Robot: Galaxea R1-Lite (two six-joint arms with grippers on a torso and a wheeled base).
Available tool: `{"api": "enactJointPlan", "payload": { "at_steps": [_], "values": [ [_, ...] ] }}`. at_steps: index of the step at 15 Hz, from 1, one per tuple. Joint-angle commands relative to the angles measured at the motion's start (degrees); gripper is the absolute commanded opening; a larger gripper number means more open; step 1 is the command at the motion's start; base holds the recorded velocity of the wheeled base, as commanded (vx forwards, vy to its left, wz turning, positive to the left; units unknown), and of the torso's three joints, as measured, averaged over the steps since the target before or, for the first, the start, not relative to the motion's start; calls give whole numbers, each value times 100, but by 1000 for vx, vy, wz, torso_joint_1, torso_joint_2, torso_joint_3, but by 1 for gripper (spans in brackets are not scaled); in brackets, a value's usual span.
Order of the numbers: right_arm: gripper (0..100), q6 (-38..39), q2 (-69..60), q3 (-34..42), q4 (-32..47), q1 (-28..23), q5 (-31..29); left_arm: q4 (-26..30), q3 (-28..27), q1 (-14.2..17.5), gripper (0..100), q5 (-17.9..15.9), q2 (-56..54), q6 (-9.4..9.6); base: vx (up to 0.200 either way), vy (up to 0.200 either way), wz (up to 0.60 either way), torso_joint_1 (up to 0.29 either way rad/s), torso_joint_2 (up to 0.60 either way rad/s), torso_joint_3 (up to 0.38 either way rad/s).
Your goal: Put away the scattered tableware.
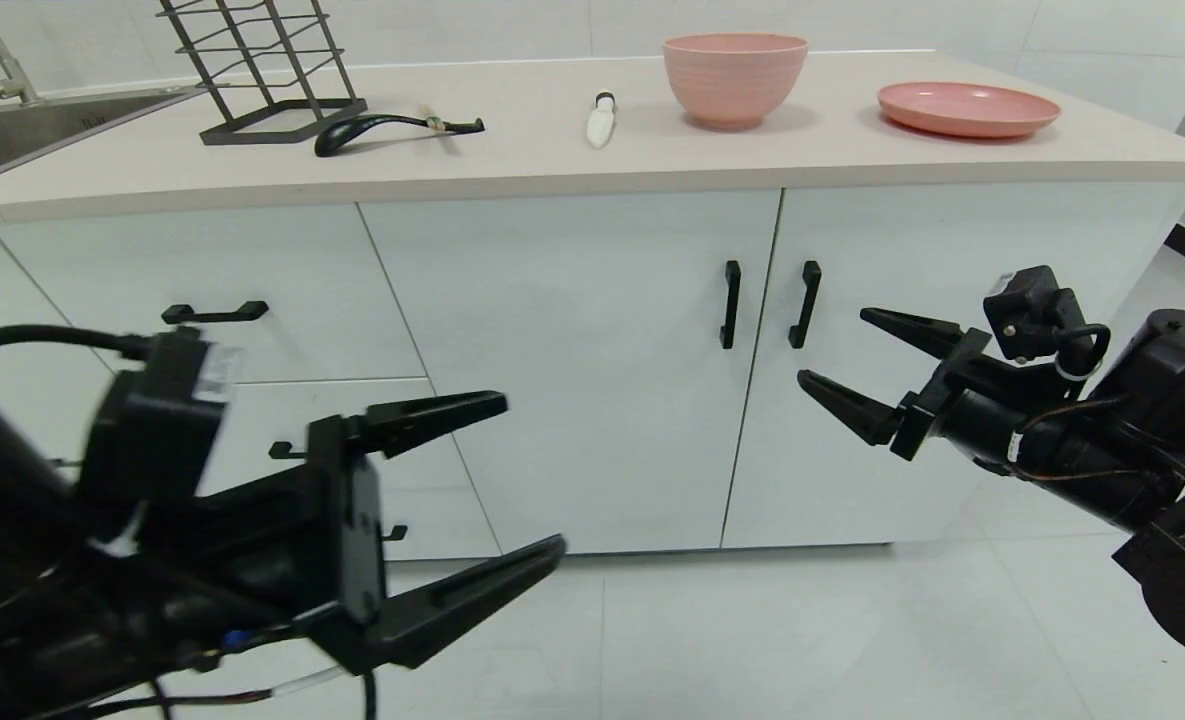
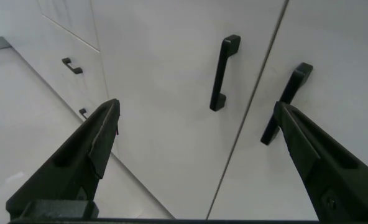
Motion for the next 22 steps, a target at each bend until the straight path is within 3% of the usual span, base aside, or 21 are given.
{"api": "enactJointPlan", "payload": {
  "at_steps": [1,4,7,8,9,12,15,18,22],
  "values": [
    [100,-1,-20,-68,-3,106,3,-452,-1059,-744,100,57,1782,-14,0,0,0,0,0,0],
    [100,-1,235,-226,-3,19,20,-443,-2307,-1008,100,66,2696,92,0,0,0,0,0,0],
    [100,-1,489,-578,-3,-96,90,-118,-3256,-1034,100,-49,3144,531,0,0,0,0,0,0],
    [100,-1,586,-631,-3,-148,99,-30,-3485,-1025,100,-268,3224,619,0,0,0,0,0,0],
    [100,-10,823,-719,-56,-263,257,102,-3907,-964,100,-761,3382,619,0,0,0,0,0,0],
    [100,-72,1193,-982,-100,-447,521,260,-4284,-771,100,-1130,3663,593,0,0,0,0,0,0],
    [100,-63,1483,-1378,-126,-667,591,374,-4469,-683,100,-1068,3698,470,0,0,0,0,0,0],
    [100,-72,1755,-1589,-232,-746,952,392,-4645,-718,100,-356,3707,241,0,0,0,0,0,0],
    [100,-63,1992,-2125,-241,-737,961,401,-4645,-911,100,-304,3593,223,0,0,0,0,0,0]
  ]
}}
